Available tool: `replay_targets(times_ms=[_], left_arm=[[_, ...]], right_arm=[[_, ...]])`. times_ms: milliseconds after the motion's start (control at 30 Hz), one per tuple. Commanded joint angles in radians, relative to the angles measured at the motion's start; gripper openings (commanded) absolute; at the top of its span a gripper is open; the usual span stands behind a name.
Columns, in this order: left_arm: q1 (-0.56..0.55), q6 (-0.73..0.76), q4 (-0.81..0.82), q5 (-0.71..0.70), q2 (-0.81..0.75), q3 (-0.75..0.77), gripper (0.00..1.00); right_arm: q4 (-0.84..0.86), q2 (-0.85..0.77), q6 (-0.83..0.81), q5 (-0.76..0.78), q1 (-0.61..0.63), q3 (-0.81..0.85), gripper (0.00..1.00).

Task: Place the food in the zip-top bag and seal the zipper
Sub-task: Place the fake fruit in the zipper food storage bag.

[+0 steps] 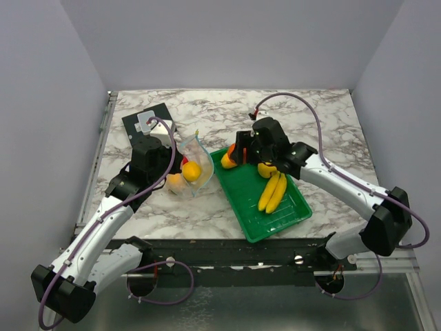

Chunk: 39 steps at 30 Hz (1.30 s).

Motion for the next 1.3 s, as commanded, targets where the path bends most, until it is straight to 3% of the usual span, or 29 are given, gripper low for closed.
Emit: replay_targets(times_ms=[0, 433, 767, 1267], left_arm=[[-0.003, -0.008, 0.017, 0.004, 0.001, -0.014, 0.00], [-0.003, -0.006, 0.017, 0.003, -0.005, -0.015, 0.00], [-0.003, -0.005, 0.017, 0.005, -0.006, -0.015, 0.00], [-0.003, -0.004, 0.017, 0.003, -0.014, -0.013, 0.00]], right_arm=[[0.090, -0.076, -0.048, -0.187, 0.000, -0.009, 0.34], [0.299, -0.150, -0.033, -0.530, 0.023, 0.008, 0.35], [0.316, -0.044, -0.015, -0.568, 0.071, 0.075, 0.35], [0.231, 0.127, -0.067, -0.497, 0.133, 0.164, 0.35]])
